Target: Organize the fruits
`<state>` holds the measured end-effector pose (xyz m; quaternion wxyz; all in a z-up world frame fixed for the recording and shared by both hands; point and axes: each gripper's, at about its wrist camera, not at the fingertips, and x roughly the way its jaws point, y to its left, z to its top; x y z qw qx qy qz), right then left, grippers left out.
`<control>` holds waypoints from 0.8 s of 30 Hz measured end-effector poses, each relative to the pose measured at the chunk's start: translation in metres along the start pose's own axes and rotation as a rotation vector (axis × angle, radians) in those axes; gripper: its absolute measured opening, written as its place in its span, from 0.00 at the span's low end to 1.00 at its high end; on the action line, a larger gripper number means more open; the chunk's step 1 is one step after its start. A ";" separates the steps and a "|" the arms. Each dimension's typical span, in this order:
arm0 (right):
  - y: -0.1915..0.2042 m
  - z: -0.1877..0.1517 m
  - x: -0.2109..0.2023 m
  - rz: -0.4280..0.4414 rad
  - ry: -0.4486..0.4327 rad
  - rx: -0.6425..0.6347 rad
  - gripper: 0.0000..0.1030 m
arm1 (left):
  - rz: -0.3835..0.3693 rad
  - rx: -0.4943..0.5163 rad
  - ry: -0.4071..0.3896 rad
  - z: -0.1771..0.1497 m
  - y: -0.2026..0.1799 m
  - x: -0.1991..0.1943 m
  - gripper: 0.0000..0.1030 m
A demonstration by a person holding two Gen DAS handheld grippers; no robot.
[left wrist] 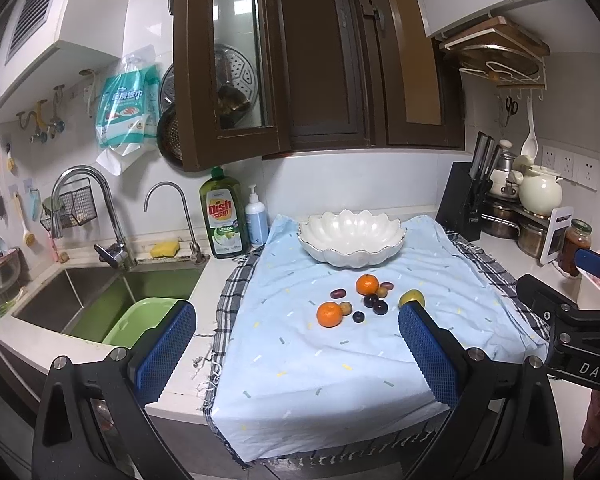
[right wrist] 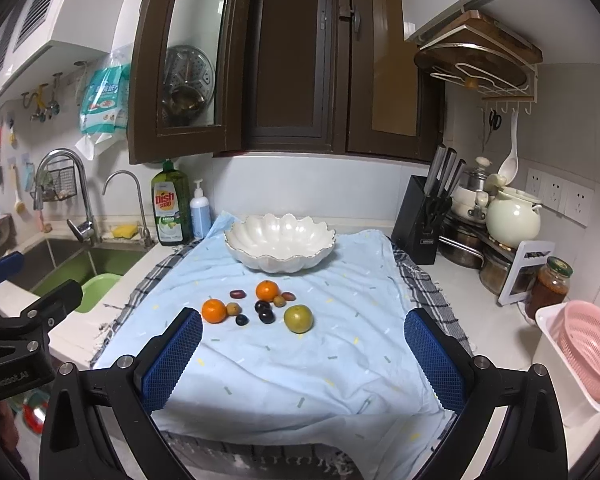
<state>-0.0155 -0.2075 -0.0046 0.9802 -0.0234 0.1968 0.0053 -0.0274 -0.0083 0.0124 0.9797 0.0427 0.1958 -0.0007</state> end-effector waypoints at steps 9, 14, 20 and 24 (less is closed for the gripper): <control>0.000 0.004 -0.002 0.001 -0.008 -0.006 0.99 | 0.004 0.005 0.006 0.002 -0.001 0.003 1.00; -0.001 0.006 -0.003 0.004 -0.012 -0.006 0.99 | 0.005 0.002 -0.002 0.001 0.003 0.003 1.00; 0.000 0.007 -0.003 0.005 -0.015 -0.005 0.99 | 0.011 0.002 -0.007 0.001 0.002 0.002 1.00; 0.000 0.009 -0.003 0.008 -0.016 -0.007 0.99 | 0.013 0.003 -0.009 0.000 0.002 0.002 1.00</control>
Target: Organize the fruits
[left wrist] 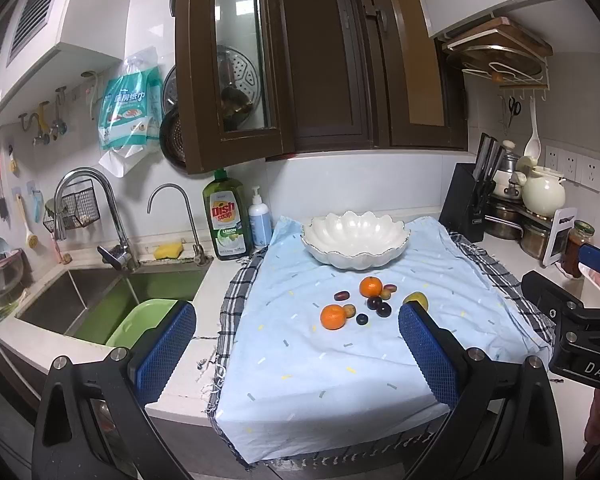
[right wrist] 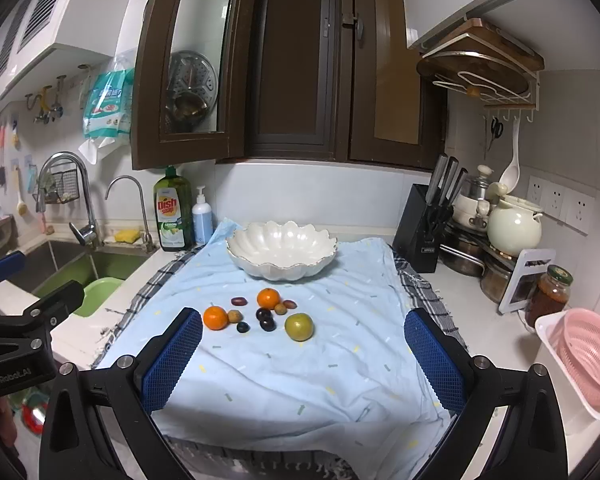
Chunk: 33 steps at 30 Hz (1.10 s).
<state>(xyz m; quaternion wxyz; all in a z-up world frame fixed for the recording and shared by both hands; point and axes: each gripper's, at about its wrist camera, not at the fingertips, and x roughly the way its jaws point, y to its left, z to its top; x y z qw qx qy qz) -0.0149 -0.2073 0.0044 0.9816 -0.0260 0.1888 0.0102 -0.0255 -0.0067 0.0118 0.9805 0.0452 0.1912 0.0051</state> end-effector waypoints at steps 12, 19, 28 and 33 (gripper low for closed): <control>0.001 0.000 -0.001 0.000 -0.002 0.000 0.99 | -0.001 0.001 -0.001 0.002 0.001 0.000 1.00; 0.001 0.001 -0.001 -0.001 -0.003 0.000 0.99 | -0.003 0.001 -0.005 0.003 -0.001 -0.002 1.00; 0.000 0.001 0.000 0.002 0.000 -0.001 0.99 | -0.013 -0.008 -0.003 0.005 -0.001 -0.004 1.00; -0.001 0.004 0.003 0.004 0.001 -0.004 0.99 | -0.014 -0.010 -0.002 0.005 -0.001 -0.003 1.00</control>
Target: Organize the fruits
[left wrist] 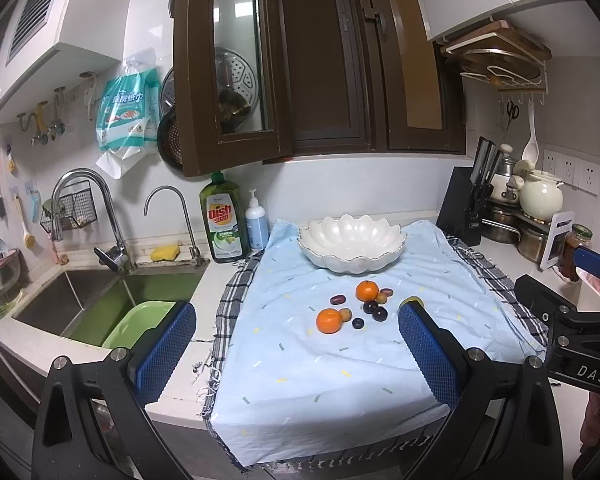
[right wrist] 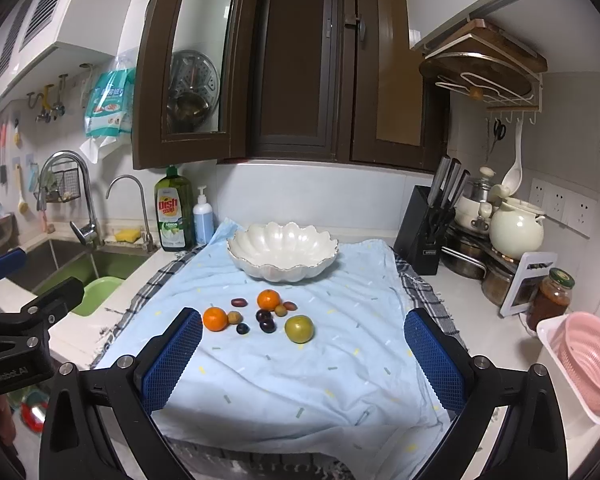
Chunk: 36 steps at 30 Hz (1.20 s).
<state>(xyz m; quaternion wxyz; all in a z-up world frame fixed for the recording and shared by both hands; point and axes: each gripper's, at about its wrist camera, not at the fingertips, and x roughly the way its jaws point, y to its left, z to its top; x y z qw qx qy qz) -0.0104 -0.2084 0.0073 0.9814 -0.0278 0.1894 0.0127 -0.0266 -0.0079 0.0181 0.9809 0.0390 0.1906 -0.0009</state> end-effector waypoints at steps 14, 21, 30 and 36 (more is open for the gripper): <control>-0.003 -0.013 0.052 -0.019 0.073 0.029 0.99 | -0.027 -0.005 0.059 -0.001 0.002 0.055 1.00; -0.002 -0.018 0.099 -0.039 0.119 0.055 0.99 | -0.059 0.041 0.096 0.001 -0.002 0.109 1.00; -0.003 -0.026 0.171 -0.041 0.199 0.060 0.99 | -0.091 0.072 0.207 -0.007 -0.007 0.189 0.94; -0.002 -0.039 0.214 -0.036 0.271 0.060 0.97 | -0.124 0.090 0.301 -0.024 -0.015 0.237 0.88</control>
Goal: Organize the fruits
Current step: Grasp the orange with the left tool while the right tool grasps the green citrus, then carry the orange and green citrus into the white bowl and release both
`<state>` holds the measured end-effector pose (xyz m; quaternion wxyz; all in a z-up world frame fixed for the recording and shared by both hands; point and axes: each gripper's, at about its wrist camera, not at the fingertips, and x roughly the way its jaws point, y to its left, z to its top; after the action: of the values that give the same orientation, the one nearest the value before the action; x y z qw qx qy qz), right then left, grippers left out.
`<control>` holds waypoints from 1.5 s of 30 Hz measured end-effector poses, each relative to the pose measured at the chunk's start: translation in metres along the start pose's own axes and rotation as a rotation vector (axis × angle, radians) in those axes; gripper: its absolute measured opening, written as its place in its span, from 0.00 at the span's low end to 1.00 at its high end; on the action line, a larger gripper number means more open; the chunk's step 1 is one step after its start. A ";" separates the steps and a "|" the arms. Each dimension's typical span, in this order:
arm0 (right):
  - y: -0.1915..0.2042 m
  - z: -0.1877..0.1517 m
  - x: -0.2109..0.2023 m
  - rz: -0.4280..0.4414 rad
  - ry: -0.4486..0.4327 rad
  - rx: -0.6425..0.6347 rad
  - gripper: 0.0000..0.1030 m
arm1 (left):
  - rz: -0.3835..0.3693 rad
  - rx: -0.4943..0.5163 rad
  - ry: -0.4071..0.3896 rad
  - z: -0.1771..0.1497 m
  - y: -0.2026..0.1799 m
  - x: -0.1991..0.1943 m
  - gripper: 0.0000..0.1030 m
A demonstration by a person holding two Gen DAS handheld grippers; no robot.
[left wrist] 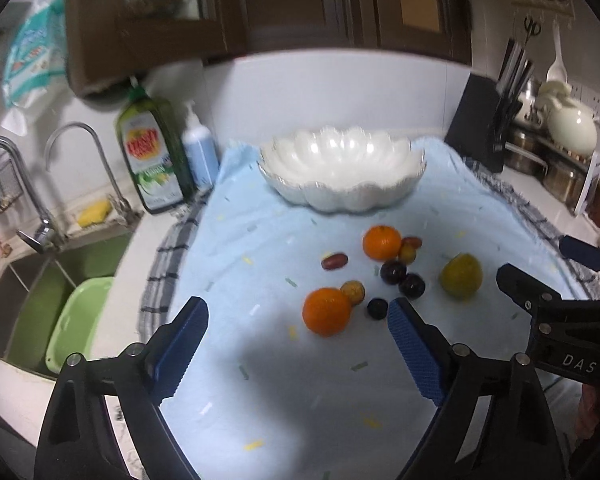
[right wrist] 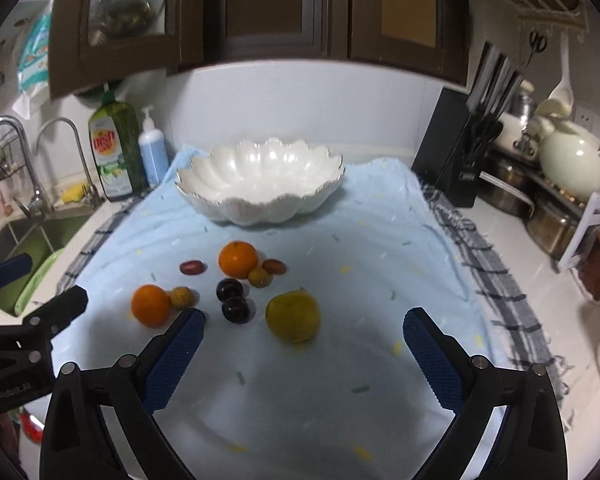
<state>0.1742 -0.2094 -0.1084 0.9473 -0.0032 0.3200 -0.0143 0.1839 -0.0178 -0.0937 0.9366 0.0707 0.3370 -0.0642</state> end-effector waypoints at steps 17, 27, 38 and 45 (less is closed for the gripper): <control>0.004 -0.006 0.084 0.021 0.168 0.001 0.74 | -0.095 0.002 0.214 -0.008 -0.006 0.089 0.59; 0.007 -0.007 0.098 0.024 0.204 -0.011 0.49 | -0.118 0.026 0.205 -0.009 -0.013 0.099 0.42; 0.013 -0.001 0.089 0.055 0.194 -0.014 0.49 | -0.122 0.021 0.158 0.001 -0.006 0.087 0.40; 0.020 0.024 0.070 0.069 0.132 -0.016 0.49 | -0.155 0.012 0.091 0.026 0.005 0.069 0.40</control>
<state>0.2443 -0.1920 -0.1322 0.9239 0.0011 0.3820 0.0208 0.2537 -0.0224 -0.1181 0.9121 0.0528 0.3835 -0.1350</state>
